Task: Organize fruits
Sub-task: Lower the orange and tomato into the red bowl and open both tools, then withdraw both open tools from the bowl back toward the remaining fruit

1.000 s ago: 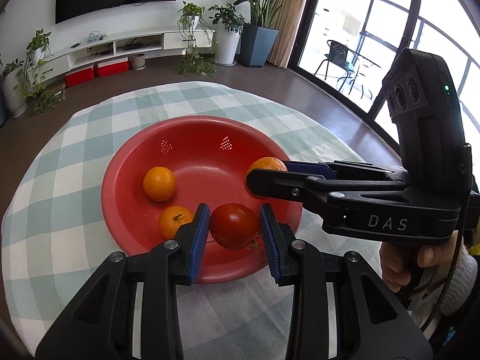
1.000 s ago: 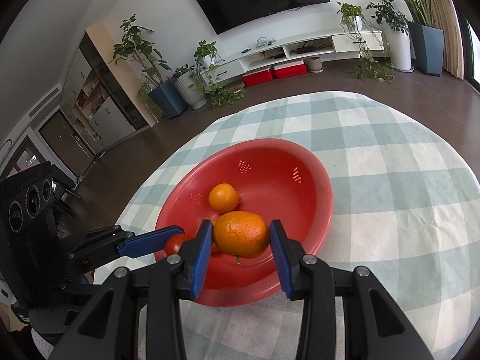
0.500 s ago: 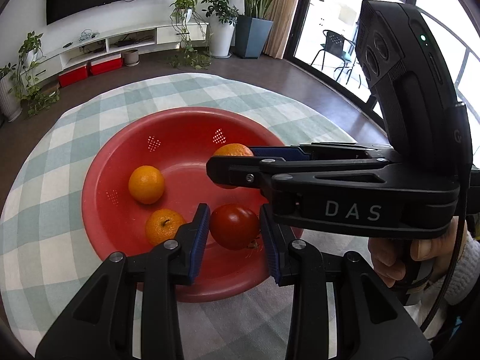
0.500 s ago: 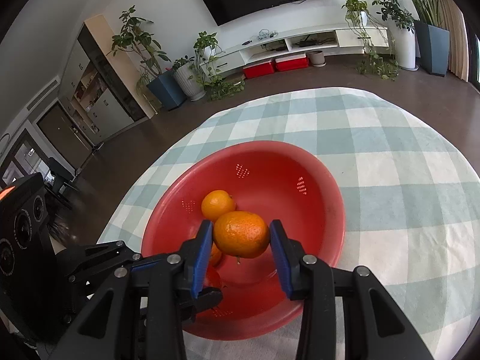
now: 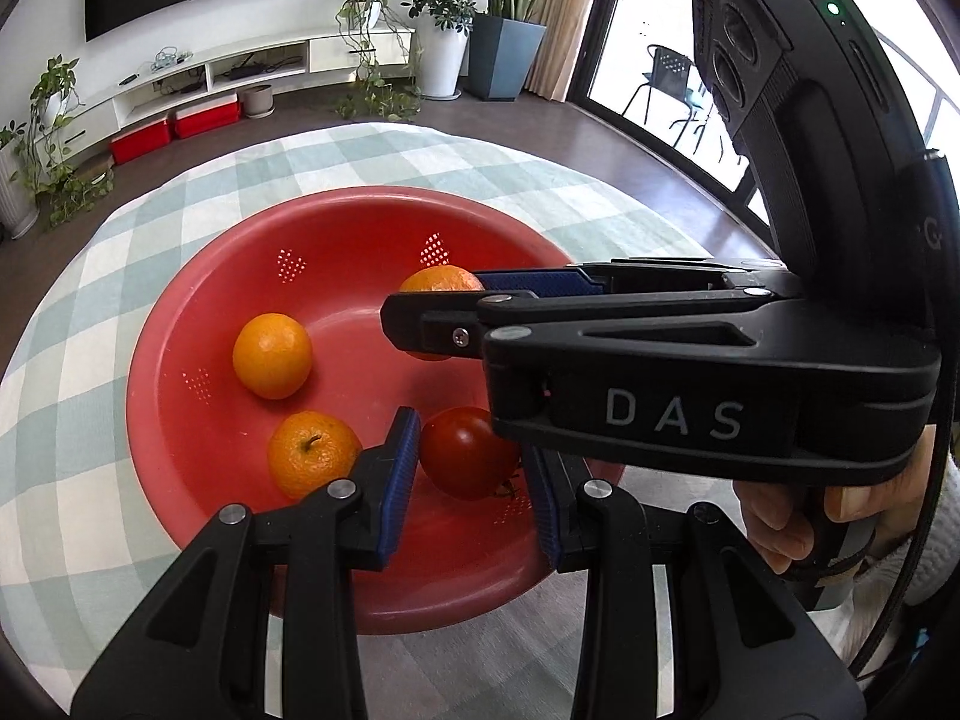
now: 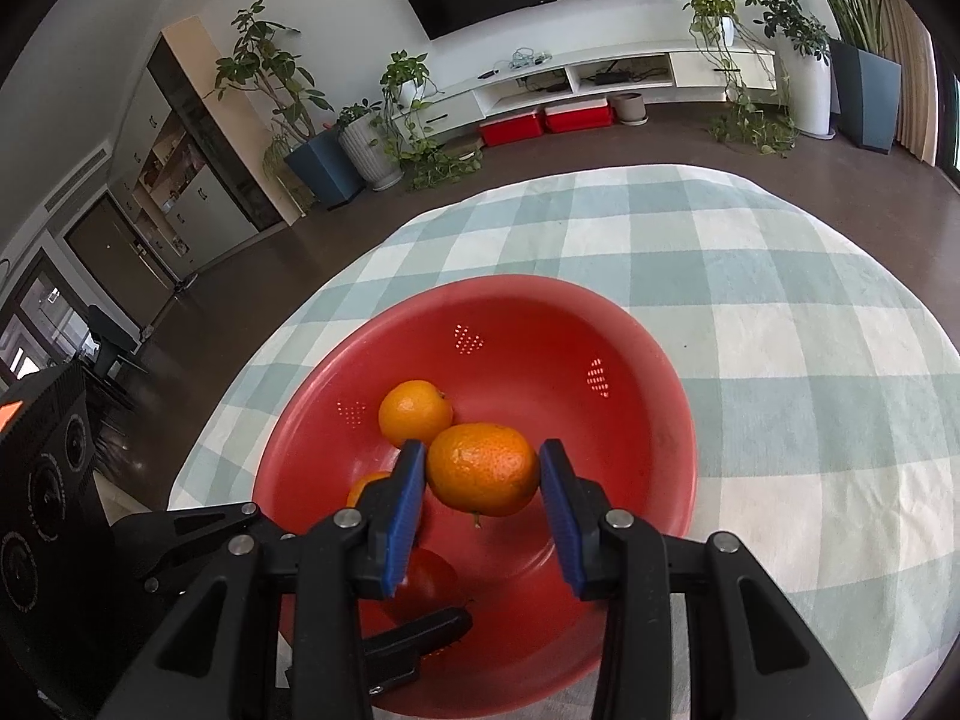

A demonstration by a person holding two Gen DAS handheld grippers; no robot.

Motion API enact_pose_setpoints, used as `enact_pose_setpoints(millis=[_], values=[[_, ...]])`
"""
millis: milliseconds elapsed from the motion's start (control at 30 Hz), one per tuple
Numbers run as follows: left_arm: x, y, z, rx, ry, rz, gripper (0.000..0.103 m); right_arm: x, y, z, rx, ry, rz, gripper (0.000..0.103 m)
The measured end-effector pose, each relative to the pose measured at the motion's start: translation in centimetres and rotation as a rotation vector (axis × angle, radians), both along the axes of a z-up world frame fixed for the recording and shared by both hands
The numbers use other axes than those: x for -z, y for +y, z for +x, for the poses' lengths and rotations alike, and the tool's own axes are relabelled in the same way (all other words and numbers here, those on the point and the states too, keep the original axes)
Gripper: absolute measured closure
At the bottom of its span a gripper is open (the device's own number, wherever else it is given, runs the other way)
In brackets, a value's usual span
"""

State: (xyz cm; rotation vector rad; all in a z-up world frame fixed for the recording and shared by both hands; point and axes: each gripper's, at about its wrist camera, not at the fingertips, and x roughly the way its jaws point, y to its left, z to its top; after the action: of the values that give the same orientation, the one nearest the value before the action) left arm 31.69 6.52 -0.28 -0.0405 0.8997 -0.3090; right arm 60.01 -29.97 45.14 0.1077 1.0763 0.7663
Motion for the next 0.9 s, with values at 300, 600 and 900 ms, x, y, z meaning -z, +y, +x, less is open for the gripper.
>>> enact_pose_setpoints(millis=[300,600,900], values=[[0.46,0.23,0.43,-0.001,-0.001,-0.005,0.071,0.08,0.42,0.02,-0.007,-0.021,-0.027,0.060],[0.54,0.16,0.78,-0.006,-0.012,-0.003,0.071,-0.01,0.50,-0.22,-0.010,-0.034,-0.041,0.060],[0.11,0.72,0.63,-0.013,-0.035,-0.013,0.070,-0.48,0.06,-0.50,-0.001,-0.035,-0.025,0.060]])
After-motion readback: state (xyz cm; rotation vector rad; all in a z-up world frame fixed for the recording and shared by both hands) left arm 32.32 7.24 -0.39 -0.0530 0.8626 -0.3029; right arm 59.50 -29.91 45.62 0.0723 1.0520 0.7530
